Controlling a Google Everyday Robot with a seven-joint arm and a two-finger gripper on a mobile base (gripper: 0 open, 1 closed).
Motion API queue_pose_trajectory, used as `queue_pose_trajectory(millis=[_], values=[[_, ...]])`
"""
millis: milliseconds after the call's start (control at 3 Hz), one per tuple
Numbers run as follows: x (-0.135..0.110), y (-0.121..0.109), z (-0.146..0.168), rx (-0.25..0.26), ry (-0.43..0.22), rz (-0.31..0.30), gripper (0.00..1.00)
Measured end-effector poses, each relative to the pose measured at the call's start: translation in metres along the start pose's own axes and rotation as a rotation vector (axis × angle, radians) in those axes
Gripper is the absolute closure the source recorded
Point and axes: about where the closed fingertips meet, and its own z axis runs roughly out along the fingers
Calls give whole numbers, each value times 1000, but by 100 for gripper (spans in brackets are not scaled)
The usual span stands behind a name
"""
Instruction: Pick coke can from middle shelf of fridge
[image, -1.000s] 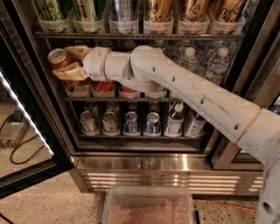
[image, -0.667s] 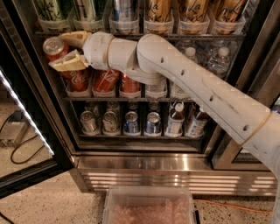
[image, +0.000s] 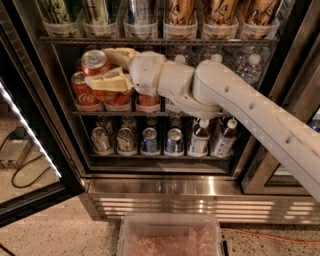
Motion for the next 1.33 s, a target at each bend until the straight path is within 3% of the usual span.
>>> queue_pose_trajectory(millis=[333, 667, 1000, 1333], values=[[2, 10, -57, 30, 56, 67, 100], [-18, 14, -110, 81, 162, 41, 100], [-55, 12, -143, 106, 247, -19, 100], [-105, -2, -179, 139, 265, -69, 100]])
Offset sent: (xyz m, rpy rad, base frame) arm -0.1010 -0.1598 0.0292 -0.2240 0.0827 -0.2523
